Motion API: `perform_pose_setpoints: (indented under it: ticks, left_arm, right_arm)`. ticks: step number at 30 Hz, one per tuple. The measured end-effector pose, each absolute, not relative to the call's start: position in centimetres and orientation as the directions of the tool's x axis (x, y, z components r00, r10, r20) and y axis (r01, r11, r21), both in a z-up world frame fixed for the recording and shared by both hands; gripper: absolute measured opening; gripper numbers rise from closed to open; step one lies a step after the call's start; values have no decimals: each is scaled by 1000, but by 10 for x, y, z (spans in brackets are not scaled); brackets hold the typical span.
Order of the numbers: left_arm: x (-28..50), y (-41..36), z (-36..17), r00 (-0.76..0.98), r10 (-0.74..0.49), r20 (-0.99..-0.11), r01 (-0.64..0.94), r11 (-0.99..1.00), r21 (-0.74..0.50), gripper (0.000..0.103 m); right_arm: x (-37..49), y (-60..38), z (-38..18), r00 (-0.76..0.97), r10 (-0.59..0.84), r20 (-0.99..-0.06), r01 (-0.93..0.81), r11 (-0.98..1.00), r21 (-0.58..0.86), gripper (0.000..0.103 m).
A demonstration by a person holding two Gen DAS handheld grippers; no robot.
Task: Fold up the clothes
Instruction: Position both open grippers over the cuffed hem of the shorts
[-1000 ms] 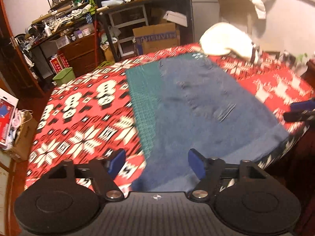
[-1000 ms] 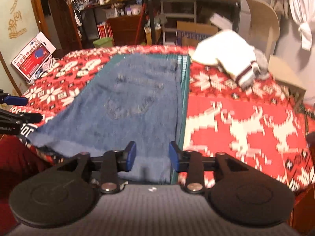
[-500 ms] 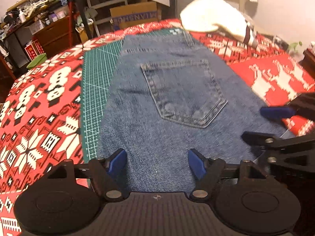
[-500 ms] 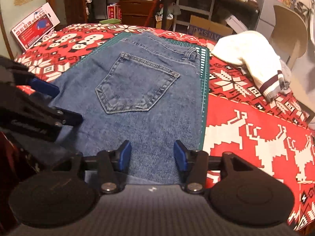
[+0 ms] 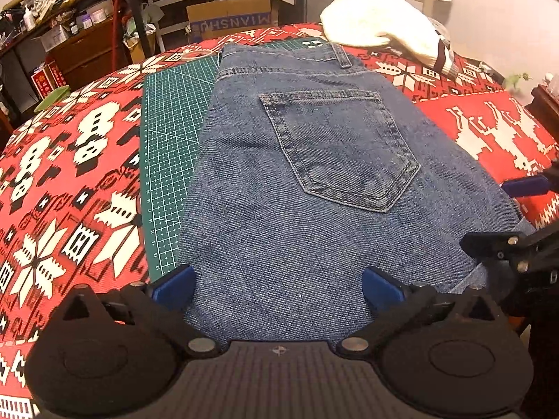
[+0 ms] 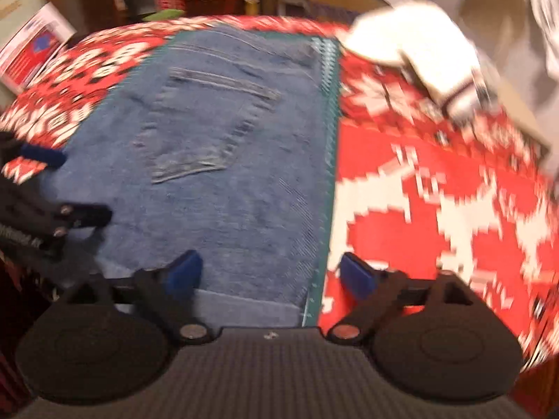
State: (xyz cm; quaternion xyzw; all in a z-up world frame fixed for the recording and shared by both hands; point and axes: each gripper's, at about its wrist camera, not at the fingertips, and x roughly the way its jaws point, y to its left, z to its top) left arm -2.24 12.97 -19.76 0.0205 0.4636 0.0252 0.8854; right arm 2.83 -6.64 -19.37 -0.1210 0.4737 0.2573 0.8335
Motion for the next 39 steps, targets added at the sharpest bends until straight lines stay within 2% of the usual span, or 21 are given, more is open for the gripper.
perform_pose_setpoints:
  ticks: [2, 7, 12, 19, 28, 37, 39]
  left_arm:
    - [-25, 130, -198, 581, 62, -812, -26, 998, 58, 103]
    - [-30, 130, -200, 611, 61, -789, -31, 998, 54, 103]
    - [-34, 128, -201, 631, 71, -772, -40, 997, 59, 103]
    - [-37, 127, -203, 646, 76, -759, -46, 997, 61, 103]
    - [-35, 124, -201, 634, 93, -767, -53, 996, 77, 103]
    - [-38, 117, -203, 665, 88, -742, -37, 996, 85, 103]
    - [-38, 115, -200, 669, 88, -738, -35, 996, 87, 99]
  right_arm:
    - [28, -69, -194, 428, 309, -850, -534, 845, 38, 91]
    - [22, -65, -197, 474, 243, -847, -482, 876, -19, 102]
    - [22, -72, -202, 468, 224, -855, -380, 924, 34, 102]
    - [19, -71, -205, 490, 236, -839, -385, 922, 35, 102]
    - [5, -78, -209, 582, 303, -754, -422, 906, 38, 102]
    - [5, -79, -208, 582, 318, -749, -439, 898, 40, 102]
    - [8, -81, -207, 576, 312, -756, -431, 901, 44, 102]
